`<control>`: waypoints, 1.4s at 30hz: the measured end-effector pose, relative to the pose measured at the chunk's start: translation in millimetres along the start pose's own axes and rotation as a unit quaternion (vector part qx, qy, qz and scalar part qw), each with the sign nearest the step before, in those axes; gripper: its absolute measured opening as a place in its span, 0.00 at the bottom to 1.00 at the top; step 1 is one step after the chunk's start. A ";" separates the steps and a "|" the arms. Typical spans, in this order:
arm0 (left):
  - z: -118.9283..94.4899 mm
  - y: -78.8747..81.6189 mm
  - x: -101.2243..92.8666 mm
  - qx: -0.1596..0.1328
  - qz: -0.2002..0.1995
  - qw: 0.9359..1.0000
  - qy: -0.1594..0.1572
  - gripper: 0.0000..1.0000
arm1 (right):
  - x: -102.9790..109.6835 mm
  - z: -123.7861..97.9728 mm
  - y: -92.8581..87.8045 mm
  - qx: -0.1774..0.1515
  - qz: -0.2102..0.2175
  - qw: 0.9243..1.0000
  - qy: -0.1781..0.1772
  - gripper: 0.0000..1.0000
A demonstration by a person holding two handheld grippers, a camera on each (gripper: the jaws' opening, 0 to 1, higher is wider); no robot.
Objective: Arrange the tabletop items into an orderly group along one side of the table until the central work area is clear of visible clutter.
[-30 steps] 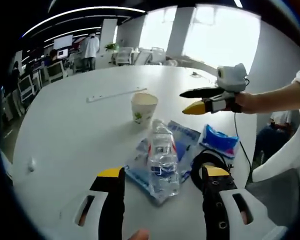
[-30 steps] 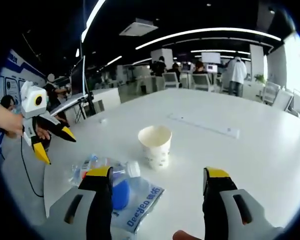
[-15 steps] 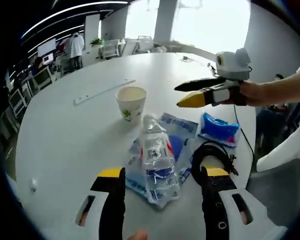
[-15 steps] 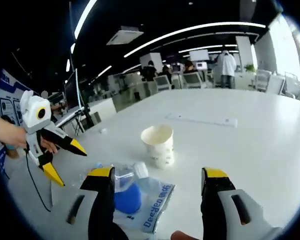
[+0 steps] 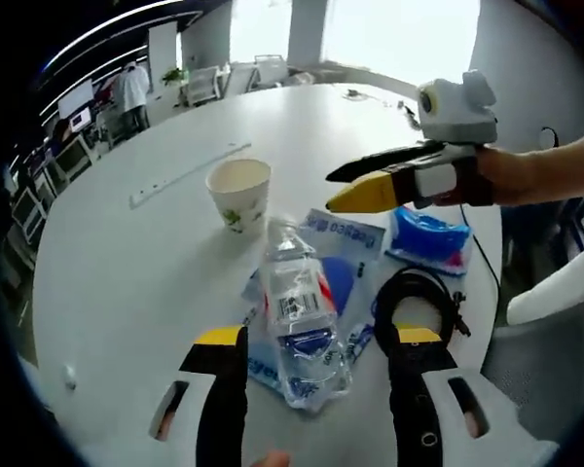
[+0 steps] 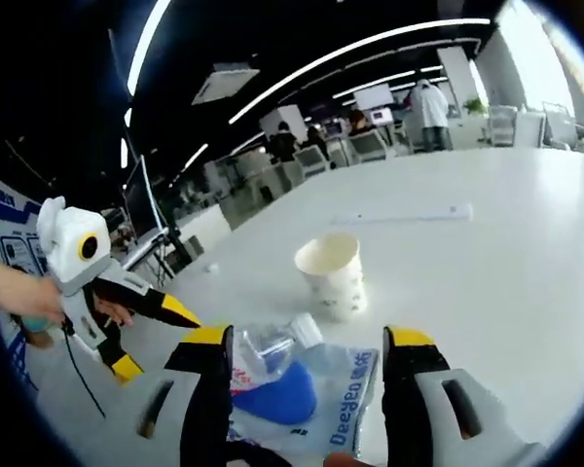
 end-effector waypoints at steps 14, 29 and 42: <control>10.6 -10.7 -3.6 0.033 0.011 0.999 -0.001 0.53 | 9.6 17.3 -16.8 0.030 0.171 0.983 0.055 0.44; 16.4 -9.3 -1.2 0.045 0.013 0.999 0.005 0.52 | 26.4 42.7 -19.6 0.058 0.240 0.964 0.102 0.43; 25.8 -10.8 -0.4 0.056 0.003 0.998 0.008 0.51 | 21.9 51.6 -21.1 0.050 0.279 0.953 0.102 0.43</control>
Point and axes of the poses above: the point that each gripper's makers call its tool centre point, and the gripper's own axes: z roughly forward along the fingers, x roughly to its left, y roughly out of its top, the point moved 3 cm from there along -z, roughly backward along the fingers, and after that the axes turned 8 degrees about x, right-handed, at the moved point
